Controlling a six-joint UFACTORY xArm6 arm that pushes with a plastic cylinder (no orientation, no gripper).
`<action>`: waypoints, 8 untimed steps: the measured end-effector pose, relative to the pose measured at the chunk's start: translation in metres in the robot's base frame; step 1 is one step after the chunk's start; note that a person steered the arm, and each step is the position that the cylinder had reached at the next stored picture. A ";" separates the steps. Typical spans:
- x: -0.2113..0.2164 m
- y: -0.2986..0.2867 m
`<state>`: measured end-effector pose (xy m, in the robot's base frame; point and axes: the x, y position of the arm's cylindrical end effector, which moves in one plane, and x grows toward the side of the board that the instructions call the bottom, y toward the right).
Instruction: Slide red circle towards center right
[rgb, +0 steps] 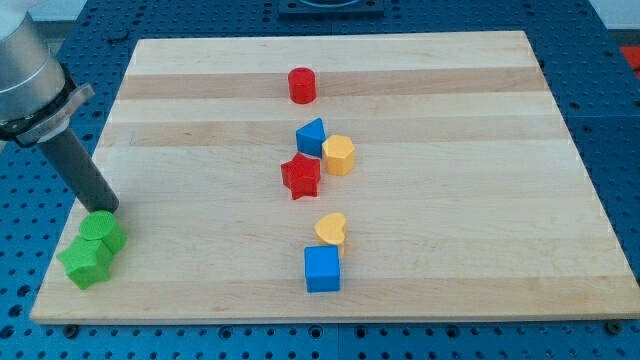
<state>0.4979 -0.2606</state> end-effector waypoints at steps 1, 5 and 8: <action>-0.007 0.000; -0.034 0.017; -0.117 0.042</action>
<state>0.3808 -0.2182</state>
